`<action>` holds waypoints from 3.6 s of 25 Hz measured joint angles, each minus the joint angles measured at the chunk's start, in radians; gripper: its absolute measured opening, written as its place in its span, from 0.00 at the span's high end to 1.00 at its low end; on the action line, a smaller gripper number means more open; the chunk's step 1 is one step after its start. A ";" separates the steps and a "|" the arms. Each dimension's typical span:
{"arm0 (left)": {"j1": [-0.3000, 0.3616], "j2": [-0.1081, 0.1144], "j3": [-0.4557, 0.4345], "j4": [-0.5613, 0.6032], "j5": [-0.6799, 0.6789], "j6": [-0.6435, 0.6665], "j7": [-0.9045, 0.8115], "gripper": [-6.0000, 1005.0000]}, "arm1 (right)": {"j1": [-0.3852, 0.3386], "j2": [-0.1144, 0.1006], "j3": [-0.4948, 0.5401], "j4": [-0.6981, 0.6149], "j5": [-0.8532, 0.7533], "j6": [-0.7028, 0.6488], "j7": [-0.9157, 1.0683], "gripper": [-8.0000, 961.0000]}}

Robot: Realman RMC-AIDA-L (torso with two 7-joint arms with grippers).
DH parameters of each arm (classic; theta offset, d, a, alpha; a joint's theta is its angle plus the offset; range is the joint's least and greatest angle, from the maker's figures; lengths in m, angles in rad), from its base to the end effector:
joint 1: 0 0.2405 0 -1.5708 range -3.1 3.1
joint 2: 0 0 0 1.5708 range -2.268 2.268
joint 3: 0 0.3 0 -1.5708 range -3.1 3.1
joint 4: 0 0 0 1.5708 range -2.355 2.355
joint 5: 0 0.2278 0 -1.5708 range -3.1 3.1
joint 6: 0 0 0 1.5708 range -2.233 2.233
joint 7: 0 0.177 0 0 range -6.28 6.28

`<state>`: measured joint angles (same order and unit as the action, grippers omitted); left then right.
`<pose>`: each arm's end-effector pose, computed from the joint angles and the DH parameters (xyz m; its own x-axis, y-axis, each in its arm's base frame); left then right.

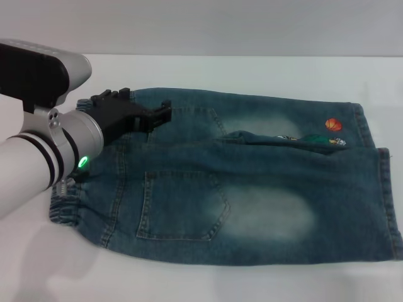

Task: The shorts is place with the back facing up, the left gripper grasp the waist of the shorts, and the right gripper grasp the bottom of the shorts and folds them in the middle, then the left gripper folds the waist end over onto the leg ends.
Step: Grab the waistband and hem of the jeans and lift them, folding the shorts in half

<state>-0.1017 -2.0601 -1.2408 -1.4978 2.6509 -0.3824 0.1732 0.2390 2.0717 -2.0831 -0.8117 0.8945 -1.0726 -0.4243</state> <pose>-0.2311 0.3812 -0.0779 0.7462 0.4248 0.5126 0.6637 -0.4138 -0.6231 0.2862 0.3943 -0.0064 0.7379 0.2929 -0.6081 -0.6516 0.0742 -0.7549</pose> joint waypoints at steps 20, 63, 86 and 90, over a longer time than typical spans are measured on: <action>-0.044 -0.002 0.005 0.036 0.000 -0.026 -0.011 0.17 | 0.020 -0.012 0.119 0.096 -0.410 0.045 0.628 0.25; 0.060 0.005 -0.219 -0.233 0.028 -0.525 -0.001 0.18 | -0.162 0.012 0.681 -1.124 -0.305 2.246 0.276 0.27; -0.036 -0.001 -0.244 -0.245 0.174 -0.931 -0.128 0.18 | -0.173 0.015 0.607 -1.070 -0.354 2.236 0.310 0.28; -0.050 -0.001 -0.244 -0.247 0.175 -0.970 -0.159 0.18 | -0.170 0.013 0.613 -1.065 -0.359 2.219 0.312 0.28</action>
<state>-0.1514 -2.0612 -1.4846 -1.7453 2.8258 -1.3522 0.0143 0.0688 2.0852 -1.4697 -1.8769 0.5352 1.1459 -0.1127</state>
